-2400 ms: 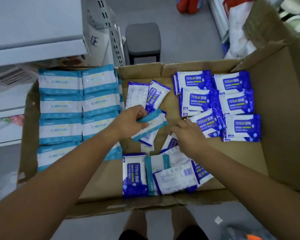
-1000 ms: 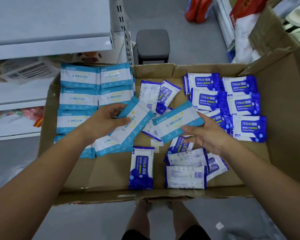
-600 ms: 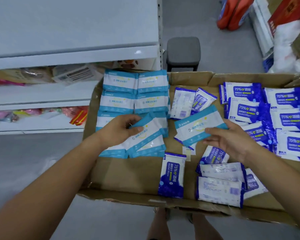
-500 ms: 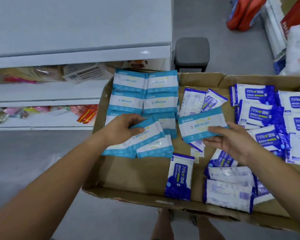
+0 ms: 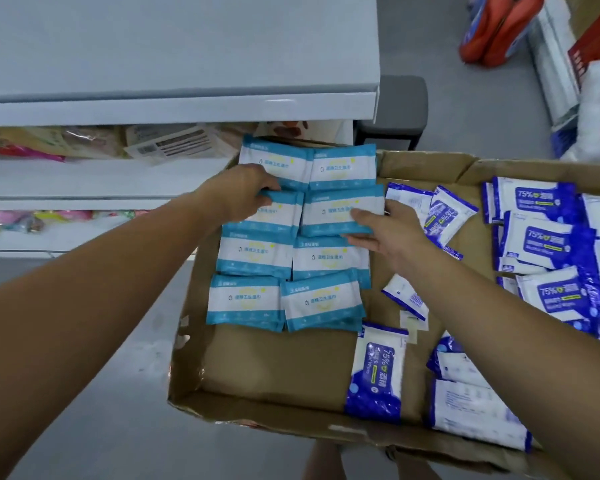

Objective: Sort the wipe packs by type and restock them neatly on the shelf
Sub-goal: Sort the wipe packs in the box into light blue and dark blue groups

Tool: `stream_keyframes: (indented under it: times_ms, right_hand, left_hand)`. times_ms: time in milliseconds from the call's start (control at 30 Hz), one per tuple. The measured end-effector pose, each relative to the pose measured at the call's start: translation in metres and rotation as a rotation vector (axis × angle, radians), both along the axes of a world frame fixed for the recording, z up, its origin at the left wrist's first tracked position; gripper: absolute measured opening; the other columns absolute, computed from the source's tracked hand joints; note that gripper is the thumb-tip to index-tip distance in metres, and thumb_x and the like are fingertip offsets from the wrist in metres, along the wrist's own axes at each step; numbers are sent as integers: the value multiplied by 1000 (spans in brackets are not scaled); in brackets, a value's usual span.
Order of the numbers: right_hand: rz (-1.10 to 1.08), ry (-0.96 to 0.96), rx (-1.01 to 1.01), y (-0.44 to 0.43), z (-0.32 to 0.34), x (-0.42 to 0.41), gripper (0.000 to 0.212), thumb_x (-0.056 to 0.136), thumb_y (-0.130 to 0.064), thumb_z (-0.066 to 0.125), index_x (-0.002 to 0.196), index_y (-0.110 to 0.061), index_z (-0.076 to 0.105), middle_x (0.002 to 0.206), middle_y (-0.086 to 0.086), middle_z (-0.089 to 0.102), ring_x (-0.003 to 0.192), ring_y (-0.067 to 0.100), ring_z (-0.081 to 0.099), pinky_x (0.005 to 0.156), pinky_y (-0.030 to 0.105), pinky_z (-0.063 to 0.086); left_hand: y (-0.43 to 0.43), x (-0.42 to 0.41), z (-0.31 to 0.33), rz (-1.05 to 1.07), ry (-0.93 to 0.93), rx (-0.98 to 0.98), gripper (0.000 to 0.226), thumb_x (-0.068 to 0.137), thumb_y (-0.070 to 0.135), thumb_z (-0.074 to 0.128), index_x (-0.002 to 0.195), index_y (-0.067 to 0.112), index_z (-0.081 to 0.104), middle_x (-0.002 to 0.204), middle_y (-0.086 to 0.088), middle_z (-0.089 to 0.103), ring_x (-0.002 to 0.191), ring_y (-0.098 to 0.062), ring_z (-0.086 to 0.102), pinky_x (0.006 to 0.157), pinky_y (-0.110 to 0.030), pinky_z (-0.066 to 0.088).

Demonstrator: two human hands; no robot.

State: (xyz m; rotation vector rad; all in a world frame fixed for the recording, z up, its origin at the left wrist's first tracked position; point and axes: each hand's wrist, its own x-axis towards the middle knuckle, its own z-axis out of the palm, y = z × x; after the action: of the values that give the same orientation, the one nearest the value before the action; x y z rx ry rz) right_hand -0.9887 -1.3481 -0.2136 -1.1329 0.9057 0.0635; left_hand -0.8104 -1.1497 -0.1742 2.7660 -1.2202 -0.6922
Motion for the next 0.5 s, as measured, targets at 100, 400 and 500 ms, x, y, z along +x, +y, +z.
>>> stream_keyframes:
  times_ms: [100,400,500]
  right_hand:
    - [292,149,-568,-1,-17,20,40,81,-36,79,113,-15,67,111,1,71,87,18,70,66,34,60]
    - [583,372,-1093,-45,5,-24,35,95,-51,53,97,-17,61,87,-1,61,87,20,60,65,30,39]
    - [547,532,-988,-81,1,-88,31,94,-46,56,83,-18,65,84,6,66,85,26,63,63,30,44]
  left_hand:
    - [3,6,-18,-148,-311,8,34,92,22,66,126,18,66,121,-11,63,114,-33,54,100,-45,34]
    - [-28,-128,-27,-378,-204,-487,31,77,10,73,107,19,71,102,-3,68,90,-27,64,74,-37,50]
    - [-51,-211,-28,-535,15,-208,22,80,22,76,101,19,69,95,-3,69,85,-23,67,71,-34,54]
